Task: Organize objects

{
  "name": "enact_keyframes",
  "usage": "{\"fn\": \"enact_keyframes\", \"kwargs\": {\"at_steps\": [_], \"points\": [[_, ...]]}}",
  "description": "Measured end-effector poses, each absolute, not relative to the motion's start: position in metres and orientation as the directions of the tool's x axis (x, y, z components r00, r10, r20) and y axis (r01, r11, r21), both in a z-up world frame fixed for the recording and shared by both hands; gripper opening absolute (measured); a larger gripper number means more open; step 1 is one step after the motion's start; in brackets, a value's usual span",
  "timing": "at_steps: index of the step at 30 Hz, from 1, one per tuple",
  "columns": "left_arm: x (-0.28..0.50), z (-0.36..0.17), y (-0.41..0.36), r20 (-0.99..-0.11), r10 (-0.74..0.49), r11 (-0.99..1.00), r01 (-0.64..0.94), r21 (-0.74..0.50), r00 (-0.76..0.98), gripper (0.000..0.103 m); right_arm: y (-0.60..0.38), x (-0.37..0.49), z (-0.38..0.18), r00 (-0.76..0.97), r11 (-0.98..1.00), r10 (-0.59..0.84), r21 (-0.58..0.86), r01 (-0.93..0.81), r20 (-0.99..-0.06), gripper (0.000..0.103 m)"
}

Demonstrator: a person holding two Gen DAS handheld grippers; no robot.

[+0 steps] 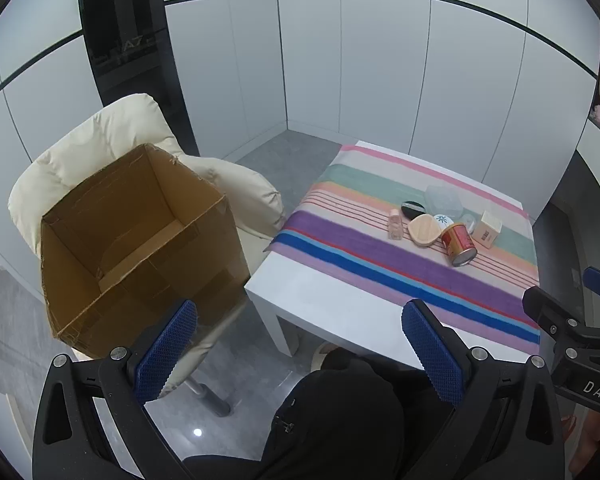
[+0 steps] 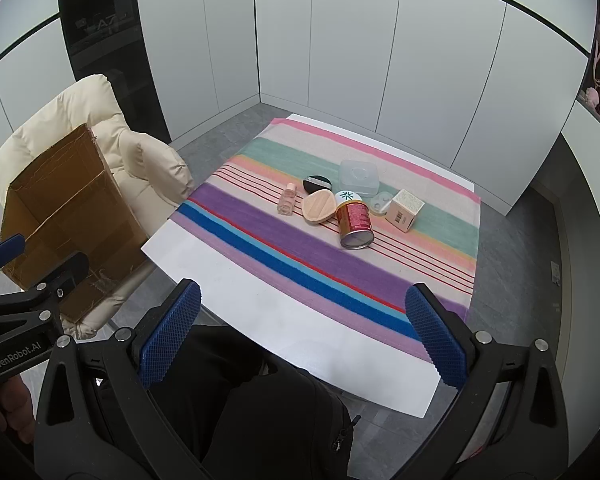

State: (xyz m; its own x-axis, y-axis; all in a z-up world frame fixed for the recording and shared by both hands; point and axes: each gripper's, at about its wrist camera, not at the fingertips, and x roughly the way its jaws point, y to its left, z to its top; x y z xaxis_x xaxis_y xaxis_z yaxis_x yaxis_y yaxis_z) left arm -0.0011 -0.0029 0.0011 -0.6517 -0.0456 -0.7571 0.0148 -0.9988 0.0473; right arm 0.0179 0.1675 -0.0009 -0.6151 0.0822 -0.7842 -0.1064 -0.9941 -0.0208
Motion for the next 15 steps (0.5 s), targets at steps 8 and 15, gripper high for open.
{"fn": "enact_keyframes", "kwargs": {"at_steps": [8,15], "points": [[-0.0023,-0.0004,-0.0021,-0.759,-0.049,-0.999,0.012,0.053,-0.649,0.103,0.1689,0.019,-0.0004,-0.615,-0.994,0.084,-0.021,-0.109,-0.784,0.103],[-0.0009,-0.0023,-0.0032,-0.759,-0.049,-0.998,0.012,0.054,-0.649,0.103,0.1683,0.0196,-0.0022,-0.616,-0.994,0.083,-0.02,-0.109,-0.784,0.103]]}}
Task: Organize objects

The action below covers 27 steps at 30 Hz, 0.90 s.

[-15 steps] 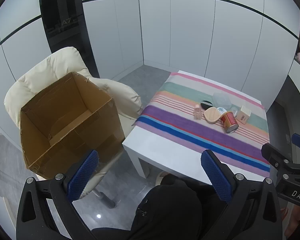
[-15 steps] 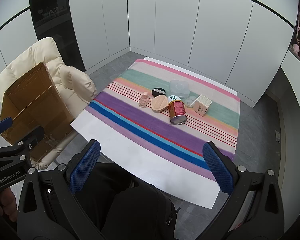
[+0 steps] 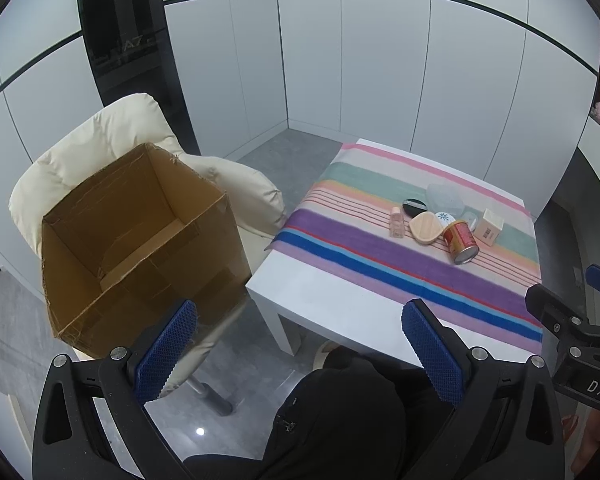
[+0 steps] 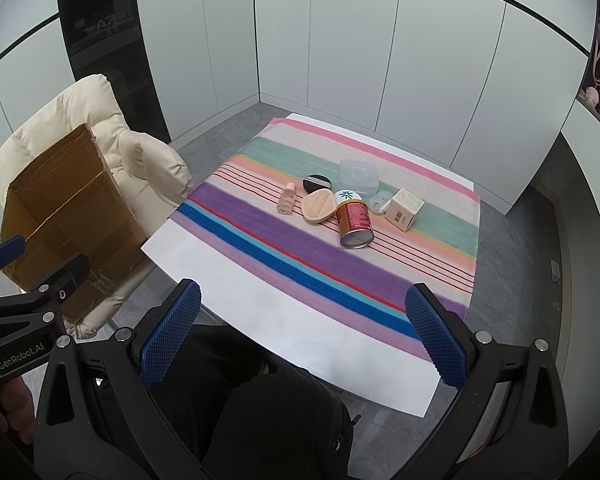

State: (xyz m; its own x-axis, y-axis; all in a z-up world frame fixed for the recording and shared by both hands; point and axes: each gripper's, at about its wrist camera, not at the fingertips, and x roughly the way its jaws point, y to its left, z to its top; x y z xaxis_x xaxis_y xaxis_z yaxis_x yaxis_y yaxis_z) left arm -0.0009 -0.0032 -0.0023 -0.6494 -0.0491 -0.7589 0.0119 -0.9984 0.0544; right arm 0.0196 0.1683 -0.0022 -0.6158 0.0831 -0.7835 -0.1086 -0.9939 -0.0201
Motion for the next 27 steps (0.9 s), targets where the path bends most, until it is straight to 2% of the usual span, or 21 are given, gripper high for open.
{"fn": "enact_keyframes", "kwargs": {"at_steps": [27], "points": [[0.0011,-0.0024,-0.0004,-0.762,-0.046,-0.999,0.008,0.053,-0.646,0.103,0.1671,0.0193,-0.0021,-0.615,-0.994,0.083,-0.019,-0.109,-0.784,0.103]]}}
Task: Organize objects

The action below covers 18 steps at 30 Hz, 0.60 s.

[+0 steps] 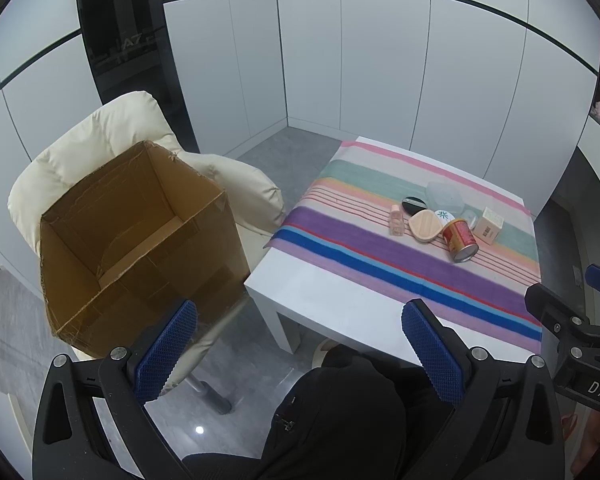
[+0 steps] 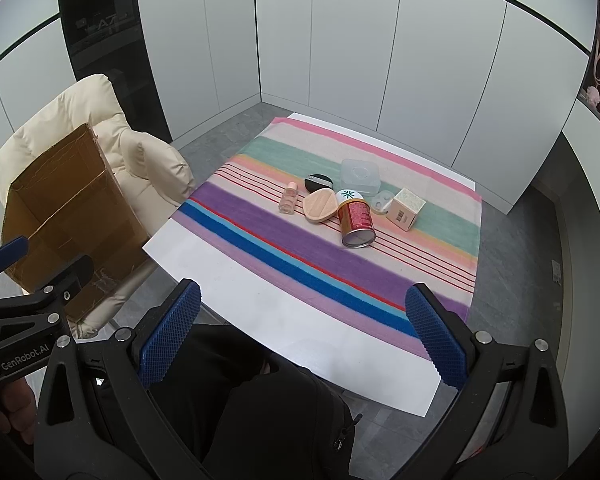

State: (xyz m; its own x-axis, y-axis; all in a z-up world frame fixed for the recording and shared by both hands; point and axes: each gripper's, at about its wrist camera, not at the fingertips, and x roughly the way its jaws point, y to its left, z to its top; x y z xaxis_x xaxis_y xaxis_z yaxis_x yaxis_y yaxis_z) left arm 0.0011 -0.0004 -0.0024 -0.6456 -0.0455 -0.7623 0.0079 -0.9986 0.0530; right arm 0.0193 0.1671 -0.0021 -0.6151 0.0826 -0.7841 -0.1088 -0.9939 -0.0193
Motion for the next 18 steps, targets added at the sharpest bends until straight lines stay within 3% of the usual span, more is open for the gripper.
{"fn": "enact_keyframes", "kwargs": {"at_steps": [18], "points": [[0.0011,-0.0023,-0.0004,-0.764,-0.044,-0.999,0.007,0.053,-0.643,0.103,0.1672,0.0194,-0.003,-0.613,-0.994,0.083,-0.018,-0.112,-0.786,0.103]]}}
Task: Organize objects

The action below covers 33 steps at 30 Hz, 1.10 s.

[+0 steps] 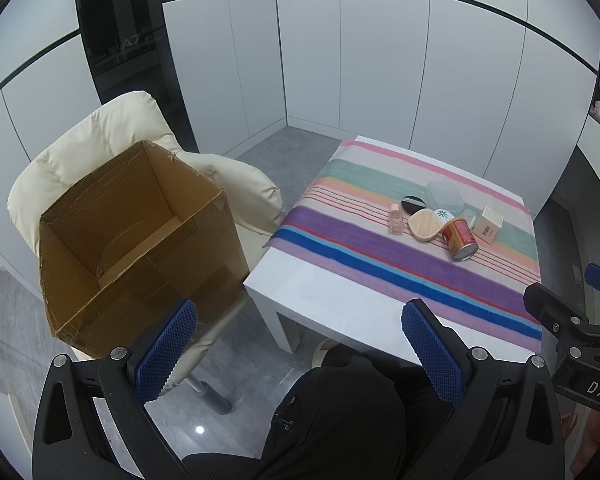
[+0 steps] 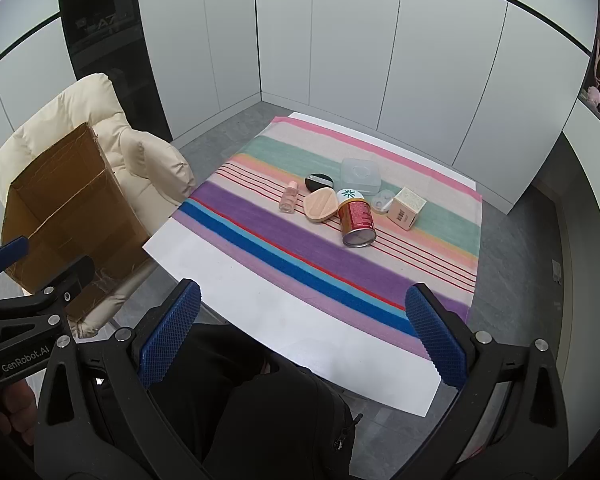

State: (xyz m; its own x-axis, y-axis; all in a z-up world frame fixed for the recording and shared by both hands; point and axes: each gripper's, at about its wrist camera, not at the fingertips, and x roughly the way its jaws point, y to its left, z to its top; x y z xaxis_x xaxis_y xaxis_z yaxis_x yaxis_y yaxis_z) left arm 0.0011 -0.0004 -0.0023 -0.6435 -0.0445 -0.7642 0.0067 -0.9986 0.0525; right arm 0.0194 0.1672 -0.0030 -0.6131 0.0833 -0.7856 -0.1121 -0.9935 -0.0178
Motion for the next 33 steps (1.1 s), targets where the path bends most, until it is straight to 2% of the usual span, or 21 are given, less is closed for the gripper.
{"fn": "enact_keyframes", "kwargs": {"at_steps": [33], "points": [[0.0014,-0.0031,0.0033,-0.768,-0.037,-0.999,-0.007,0.054,-0.639,0.103,0.1672,0.018,-0.0011,-0.613,-0.993,0.088,-0.021,-0.115,-0.785,0.103]]}}
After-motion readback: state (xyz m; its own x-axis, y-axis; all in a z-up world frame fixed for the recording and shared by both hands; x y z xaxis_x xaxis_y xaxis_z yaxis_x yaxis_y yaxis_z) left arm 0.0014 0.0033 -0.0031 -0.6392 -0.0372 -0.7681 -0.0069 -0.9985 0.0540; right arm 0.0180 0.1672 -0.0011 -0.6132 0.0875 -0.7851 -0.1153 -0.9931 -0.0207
